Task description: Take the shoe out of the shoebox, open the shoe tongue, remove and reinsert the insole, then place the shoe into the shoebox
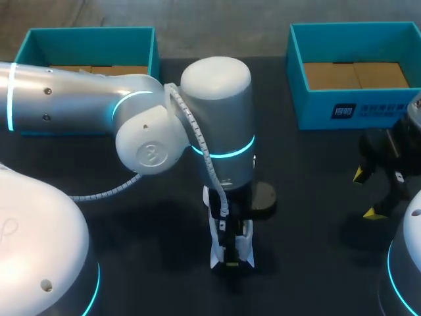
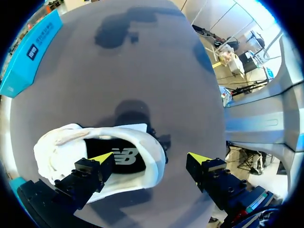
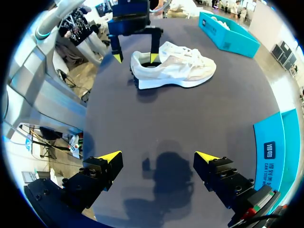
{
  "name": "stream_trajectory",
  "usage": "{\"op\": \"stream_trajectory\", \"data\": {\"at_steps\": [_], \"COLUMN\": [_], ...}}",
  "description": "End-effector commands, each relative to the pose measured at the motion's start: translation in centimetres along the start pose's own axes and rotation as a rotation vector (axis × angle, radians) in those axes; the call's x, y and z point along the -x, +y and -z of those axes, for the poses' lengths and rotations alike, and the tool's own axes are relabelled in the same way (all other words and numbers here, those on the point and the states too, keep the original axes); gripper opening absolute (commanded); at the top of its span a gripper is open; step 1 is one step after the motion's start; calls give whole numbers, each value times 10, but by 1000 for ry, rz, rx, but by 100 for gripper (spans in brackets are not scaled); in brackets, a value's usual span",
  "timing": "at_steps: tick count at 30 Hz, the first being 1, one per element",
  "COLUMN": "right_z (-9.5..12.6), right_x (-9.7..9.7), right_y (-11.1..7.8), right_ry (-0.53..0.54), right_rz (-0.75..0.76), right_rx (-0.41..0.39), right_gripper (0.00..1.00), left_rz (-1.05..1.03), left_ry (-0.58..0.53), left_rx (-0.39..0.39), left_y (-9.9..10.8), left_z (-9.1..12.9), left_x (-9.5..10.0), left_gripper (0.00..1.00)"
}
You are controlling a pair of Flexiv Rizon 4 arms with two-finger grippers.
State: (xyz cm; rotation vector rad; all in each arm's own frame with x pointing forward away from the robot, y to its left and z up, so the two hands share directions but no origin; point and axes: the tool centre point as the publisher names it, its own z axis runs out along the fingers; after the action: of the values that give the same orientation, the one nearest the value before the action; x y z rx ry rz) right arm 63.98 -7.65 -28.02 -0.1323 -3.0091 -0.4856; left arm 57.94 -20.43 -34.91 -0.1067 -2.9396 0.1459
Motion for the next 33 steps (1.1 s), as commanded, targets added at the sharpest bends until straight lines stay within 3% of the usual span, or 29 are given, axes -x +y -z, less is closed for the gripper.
{"op": "stream_trajectory", "data": {"at_steps": [1,16,18,22,26,33], "right_z": [-1,-1,-1,-1,-1,-1], "right_x": [-1,-1,-1,-1,-1,-1], "right_y": [0,0,0,0,0,0], "right_ry": [-3,-3,-3,-3,-3,-3], "right_rz": [-1,-1,-1,-1,-1,-1], "right_rx": [-2,-2,-2,-2,-2,-2], "right_gripper": [100,100,100,100,100,100], "left_rz": [-8,49,51,47,42,56], "left_ry": [9,-8,-7,-22,-26,-24], "left_rx": [15,49,48,62,67,70], "left_y": [-7,-5,-5,-4,-3,1], "left_z": [-15,-44,-45,-48,-51,-54], "left_x": [-2,-4,-3,-5,-6,-7], "left_gripper": [100,97,89,84,71,33]}}
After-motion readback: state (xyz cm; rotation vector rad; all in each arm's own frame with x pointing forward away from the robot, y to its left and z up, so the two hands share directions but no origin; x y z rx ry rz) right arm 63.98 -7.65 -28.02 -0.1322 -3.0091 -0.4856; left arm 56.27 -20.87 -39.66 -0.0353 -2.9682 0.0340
